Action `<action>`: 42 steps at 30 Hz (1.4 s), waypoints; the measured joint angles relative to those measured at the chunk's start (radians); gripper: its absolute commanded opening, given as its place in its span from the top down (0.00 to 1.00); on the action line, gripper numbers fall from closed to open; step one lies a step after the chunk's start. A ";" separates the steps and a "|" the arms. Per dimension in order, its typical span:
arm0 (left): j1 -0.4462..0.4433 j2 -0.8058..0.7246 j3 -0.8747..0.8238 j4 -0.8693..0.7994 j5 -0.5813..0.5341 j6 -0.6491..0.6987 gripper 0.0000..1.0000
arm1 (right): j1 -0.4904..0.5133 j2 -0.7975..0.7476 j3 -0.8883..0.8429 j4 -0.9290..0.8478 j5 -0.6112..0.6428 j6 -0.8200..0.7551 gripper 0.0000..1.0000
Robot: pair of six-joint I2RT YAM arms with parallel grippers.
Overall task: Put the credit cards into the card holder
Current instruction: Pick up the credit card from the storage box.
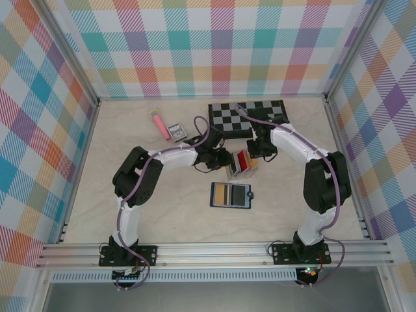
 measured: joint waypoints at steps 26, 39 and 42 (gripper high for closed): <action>0.000 0.000 0.000 0.000 0.000 0.000 0.76 | 0.000 0.066 0.000 0.012 -0.056 0.029 0.56; 0.000 0.000 -0.002 0.003 0.000 0.000 0.76 | 0.008 0.053 0.000 0.011 -0.006 0.033 0.57; 0.000 0.000 -0.002 0.003 0.001 0.000 0.77 | 0.008 0.051 0.000 0.011 -0.004 0.033 0.57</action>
